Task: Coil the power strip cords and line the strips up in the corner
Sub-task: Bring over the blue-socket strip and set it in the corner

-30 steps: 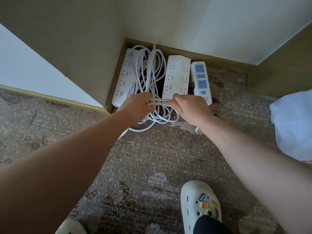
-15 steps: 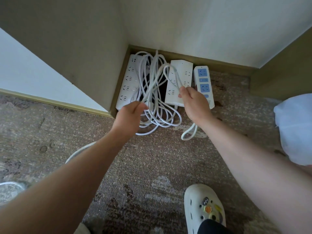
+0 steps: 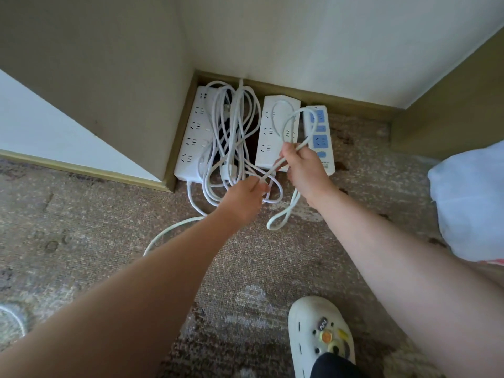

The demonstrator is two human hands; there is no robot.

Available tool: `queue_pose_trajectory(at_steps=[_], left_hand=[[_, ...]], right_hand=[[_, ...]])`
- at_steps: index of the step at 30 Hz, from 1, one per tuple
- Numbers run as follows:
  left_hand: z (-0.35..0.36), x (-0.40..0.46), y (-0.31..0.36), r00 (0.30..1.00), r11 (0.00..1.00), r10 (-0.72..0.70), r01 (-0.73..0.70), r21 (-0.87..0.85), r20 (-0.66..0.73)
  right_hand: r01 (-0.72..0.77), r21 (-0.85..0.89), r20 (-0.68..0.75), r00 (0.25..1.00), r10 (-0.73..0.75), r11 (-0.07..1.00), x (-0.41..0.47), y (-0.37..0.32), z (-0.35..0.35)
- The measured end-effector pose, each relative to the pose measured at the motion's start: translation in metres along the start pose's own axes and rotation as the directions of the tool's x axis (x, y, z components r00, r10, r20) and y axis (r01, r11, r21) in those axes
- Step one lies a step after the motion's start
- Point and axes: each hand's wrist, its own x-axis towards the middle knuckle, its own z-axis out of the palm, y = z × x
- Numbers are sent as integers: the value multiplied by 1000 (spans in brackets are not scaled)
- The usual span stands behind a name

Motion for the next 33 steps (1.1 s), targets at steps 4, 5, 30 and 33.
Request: queue_pose_trajectory(at_steps=[4,5,30,33], left_hand=[[-2,-23,-39,984,950,26,-79,302,176],[2,-26,-44,978,895,24,-113,432,206],[-63,-28,-40,984,803,176,-134,581,-15],[-38,-2,-8,981,797,189,-136,588,-29]], right_hand=[[13,149,-54,999,-5,989,5,-9,-4],[12,158,-69,998,-1,987,6,-11,-4],[302,-433,274,942,-195,849,-15,-9,6],[261,-455,352,931,-98,852,-20,-4,8]])
